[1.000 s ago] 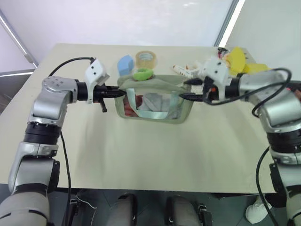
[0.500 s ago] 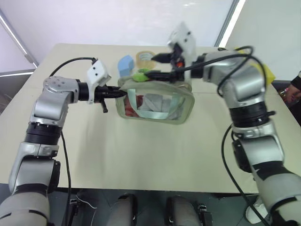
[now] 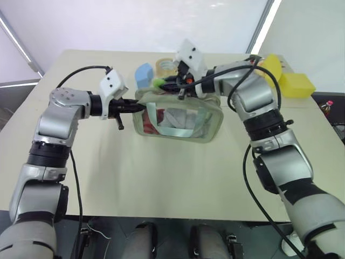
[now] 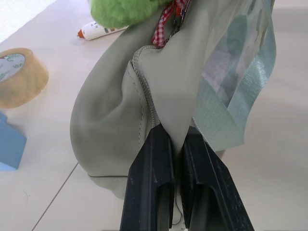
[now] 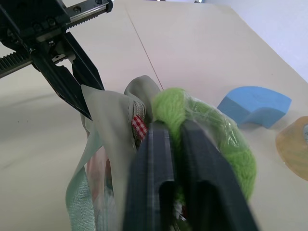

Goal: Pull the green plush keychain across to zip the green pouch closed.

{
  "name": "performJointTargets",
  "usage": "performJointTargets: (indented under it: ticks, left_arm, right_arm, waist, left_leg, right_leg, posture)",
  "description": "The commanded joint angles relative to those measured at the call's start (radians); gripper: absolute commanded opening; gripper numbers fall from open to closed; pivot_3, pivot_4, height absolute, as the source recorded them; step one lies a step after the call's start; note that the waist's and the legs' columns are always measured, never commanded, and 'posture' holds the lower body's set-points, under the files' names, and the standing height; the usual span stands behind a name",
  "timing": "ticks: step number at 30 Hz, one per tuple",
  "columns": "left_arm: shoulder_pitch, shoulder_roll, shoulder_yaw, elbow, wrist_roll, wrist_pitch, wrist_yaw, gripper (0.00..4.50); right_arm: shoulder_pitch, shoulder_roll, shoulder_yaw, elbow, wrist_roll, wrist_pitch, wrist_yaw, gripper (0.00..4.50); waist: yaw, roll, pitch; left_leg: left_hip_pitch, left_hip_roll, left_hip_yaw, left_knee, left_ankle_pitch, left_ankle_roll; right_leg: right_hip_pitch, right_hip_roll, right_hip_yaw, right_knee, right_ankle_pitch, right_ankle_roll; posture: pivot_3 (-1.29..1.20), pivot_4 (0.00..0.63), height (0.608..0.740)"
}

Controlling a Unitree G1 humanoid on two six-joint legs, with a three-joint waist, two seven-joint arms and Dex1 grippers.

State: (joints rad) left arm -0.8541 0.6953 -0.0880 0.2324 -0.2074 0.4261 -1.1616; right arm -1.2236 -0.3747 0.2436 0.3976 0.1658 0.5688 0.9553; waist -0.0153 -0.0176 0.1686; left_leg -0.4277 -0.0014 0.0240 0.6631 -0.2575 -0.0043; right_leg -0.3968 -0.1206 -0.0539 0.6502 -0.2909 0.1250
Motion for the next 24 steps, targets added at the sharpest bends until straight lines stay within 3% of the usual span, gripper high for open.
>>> performJointTargets:
  ticks: [1,8,17,21,24]
  left_arm:
    - [-0.005,-0.001,0.0,-0.009,0.0,-0.006,0.002,0.0]
    - [-0.012,-0.006,-0.002,0.01,0.004,-0.018,0.002,0.0]
    - [-0.004,-0.007,-0.01,0.031,0.012,-0.025,0.01,0.0]
    - [0.004,-0.015,-0.009,0.016,0.006,-0.008,0.02,0.0]
    - [0.015,-0.021,-0.014,0.001,0.004,0.0,0.028,0.0]
  right_arm:
    - [-0.013,-0.032,-0.055,-0.058,0.014,0.017,-0.005,0.1]
    - [0.006,-0.209,-0.211,-0.207,-0.041,0.144,-0.209,0.1]
    - [0.389,-0.557,-0.29,-0.51,-0.211,0.29,-0.384,0.1]
    - [0.591,-0.579,-0.304,-0.551,-0.27,0.258,-0.485,0.1]
    - [0.702,-0.453,-0.324,-0.526,-0.234,0.243,-0.571,0.1]
  waist:
    - [0.0,0.0,0.0]
    - [0.007,0.0,0.0]
    - [0.004,0.0,0.0]
    - [0.004,0.0,0.0]
    - [0.005,-0.001,0.0]
  left_leg:
    - [0.0,0.0,0.0,0.0,0.0,0.0]
    - [-0.001,0.0,0.0,0.0,0.0,0.0]
    - [-0.001,0.0,0.002,-0.001,0.0,0.0]
    - [-0.001,0.0,0.001,-0.001,0.0,0.001]
    - [0.0,0.0,0.001,0.0,0.0,0.001]
  right_leg:
    - [0.0,0.0,0.0,0.0,0.0,0.0]
    - [0.0,0.0,0.0,0.0,0.0,0.0]
    - [-0.001,0.0,0.001,-0.001,0.0,0.0]
    - [0.0,0.0,0.001,-0.001,0.0,0.0]
    - [0.0,0.0,0.001,-0.002,0.0,0.0]
  posture:
    - [0.0,0.15,0.74]
    - [0.0,0.15,0.74]
    - [0.0,0.15,0.74]
    - [0.0,0.15,0.74]
    - [0.0,0.15,0.74]
